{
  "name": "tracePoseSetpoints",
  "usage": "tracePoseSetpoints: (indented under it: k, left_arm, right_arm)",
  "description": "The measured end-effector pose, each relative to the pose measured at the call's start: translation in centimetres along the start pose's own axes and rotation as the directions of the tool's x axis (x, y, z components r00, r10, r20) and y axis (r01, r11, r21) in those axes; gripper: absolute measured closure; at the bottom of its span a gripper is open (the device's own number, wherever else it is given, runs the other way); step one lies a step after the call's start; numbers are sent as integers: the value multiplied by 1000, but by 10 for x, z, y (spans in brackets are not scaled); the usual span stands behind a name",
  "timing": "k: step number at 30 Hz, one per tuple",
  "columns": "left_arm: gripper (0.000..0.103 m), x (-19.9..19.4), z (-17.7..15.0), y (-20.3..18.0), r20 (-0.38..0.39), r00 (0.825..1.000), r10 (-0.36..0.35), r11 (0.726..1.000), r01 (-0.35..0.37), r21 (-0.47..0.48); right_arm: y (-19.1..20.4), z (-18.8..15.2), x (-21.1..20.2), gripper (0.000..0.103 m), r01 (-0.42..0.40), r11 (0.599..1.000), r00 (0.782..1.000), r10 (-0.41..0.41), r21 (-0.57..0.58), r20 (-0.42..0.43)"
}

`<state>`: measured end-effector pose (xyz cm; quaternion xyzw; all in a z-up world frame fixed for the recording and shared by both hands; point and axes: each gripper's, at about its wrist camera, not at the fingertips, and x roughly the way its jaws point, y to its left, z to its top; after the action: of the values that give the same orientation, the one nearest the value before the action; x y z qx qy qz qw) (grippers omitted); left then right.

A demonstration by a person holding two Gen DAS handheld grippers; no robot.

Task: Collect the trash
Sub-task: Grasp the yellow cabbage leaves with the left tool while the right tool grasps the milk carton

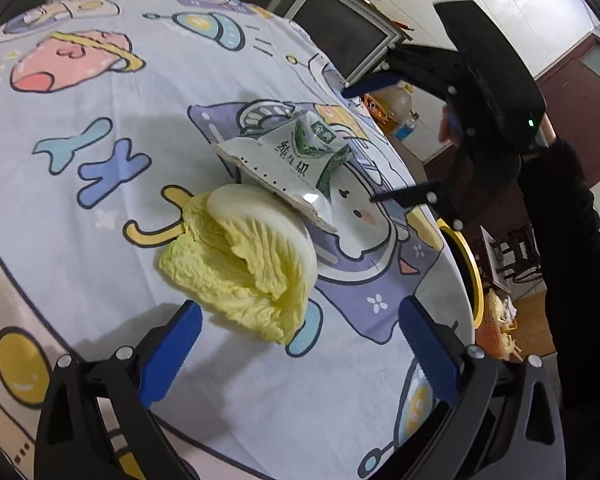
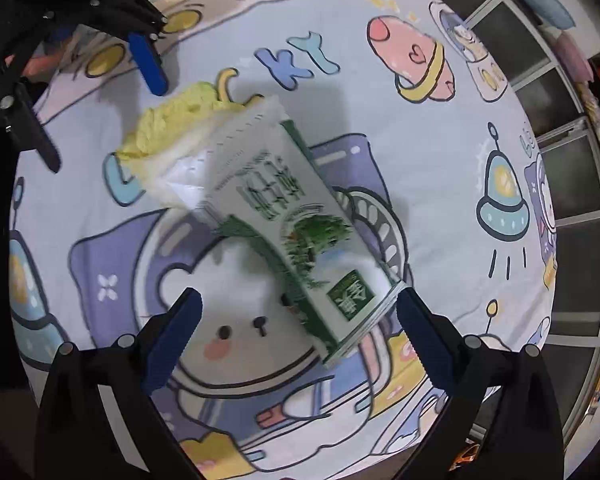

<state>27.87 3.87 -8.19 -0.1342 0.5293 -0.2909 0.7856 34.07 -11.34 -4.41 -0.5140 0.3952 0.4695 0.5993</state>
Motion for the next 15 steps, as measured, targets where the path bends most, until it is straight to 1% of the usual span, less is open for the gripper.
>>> tracePoseSetpoints:
  k: [4,7,8,10,13,15]
  left_arm:
    - [8,5,8,3,-29,1000,-5,1000,5,7]
    - [8,11,12,1,-43,999,1,1000,0,20]
    - [8,13,14,1,-48,999,0,1000,1,20]
    - [8,17,16,3,-57,998,-3,1000,4,16]
    - [8,21,18,3,-67,998,-3,1000,4,23]
    - [8,23,20,3,-72,997,-2,999,5,31]
  right_arm:
    - [-9,6,10,9,-64,998,998,63,-20,-30]
    - [-12,9,21,9,-72,996,996,69,-48,-57]
    - [-15,9,25,9,-92,995,994,89,-42,-65]
    - [-17,10,32,10,-126,991,990,124,-37,-72]
    - [-15,11,39,10,-136,989,989,131,-54,-74]
    - [-18,12,42,10,-149,988,987,147,-37,-61]
